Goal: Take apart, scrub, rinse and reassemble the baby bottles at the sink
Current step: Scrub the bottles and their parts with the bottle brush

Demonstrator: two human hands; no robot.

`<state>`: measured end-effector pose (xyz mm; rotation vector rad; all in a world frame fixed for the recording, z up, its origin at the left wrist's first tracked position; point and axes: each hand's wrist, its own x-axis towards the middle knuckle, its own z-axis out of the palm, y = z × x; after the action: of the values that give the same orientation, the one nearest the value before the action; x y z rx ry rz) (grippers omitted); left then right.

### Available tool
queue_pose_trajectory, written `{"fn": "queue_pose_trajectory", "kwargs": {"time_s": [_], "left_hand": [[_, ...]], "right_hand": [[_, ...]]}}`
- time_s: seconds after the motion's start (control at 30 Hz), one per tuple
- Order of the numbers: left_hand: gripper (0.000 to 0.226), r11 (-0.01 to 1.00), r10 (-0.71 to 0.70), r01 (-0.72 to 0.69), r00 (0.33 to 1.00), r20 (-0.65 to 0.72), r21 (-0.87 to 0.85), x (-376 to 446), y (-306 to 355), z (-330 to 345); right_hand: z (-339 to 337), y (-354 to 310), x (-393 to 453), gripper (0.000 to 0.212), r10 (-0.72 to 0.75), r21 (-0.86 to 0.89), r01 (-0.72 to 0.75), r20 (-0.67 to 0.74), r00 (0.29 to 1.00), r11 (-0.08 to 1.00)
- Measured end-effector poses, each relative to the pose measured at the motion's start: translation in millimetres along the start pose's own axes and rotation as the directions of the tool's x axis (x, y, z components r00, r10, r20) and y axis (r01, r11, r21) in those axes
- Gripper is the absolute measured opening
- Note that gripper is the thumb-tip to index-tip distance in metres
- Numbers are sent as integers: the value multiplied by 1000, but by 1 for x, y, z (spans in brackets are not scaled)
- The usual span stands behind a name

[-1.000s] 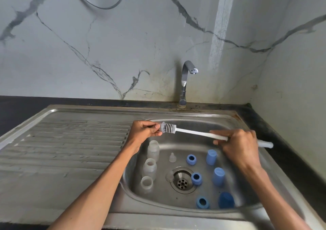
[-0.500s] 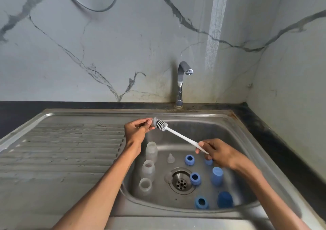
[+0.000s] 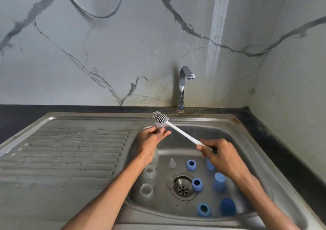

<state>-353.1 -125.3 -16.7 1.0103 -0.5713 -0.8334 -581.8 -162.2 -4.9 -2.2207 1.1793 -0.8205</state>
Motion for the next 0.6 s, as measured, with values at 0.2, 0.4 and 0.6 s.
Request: {"fn": "queue_pose_trajectory", "kwargs": {"time_s": [0.2, 0.4, 0.6], "left_hand": [[24, 962, 194, -162, 972, -132, 221, 18, 2, -19], [30, 748, 366, -375, 921, 131, 547, 9, -11, -6], [26, 785, 344, -269, 938, -33, 558, 19, -5, -23]], "right_hand": [[-5, 0, -4, 37, -21, -136, 20, -5, 1000, 991], [-9, 1, -4, 37, -27, -145, 19, -58, 998, 989], [-8, -4, -7, 39, -83, -142, 80, -15, 996, 987]]}}
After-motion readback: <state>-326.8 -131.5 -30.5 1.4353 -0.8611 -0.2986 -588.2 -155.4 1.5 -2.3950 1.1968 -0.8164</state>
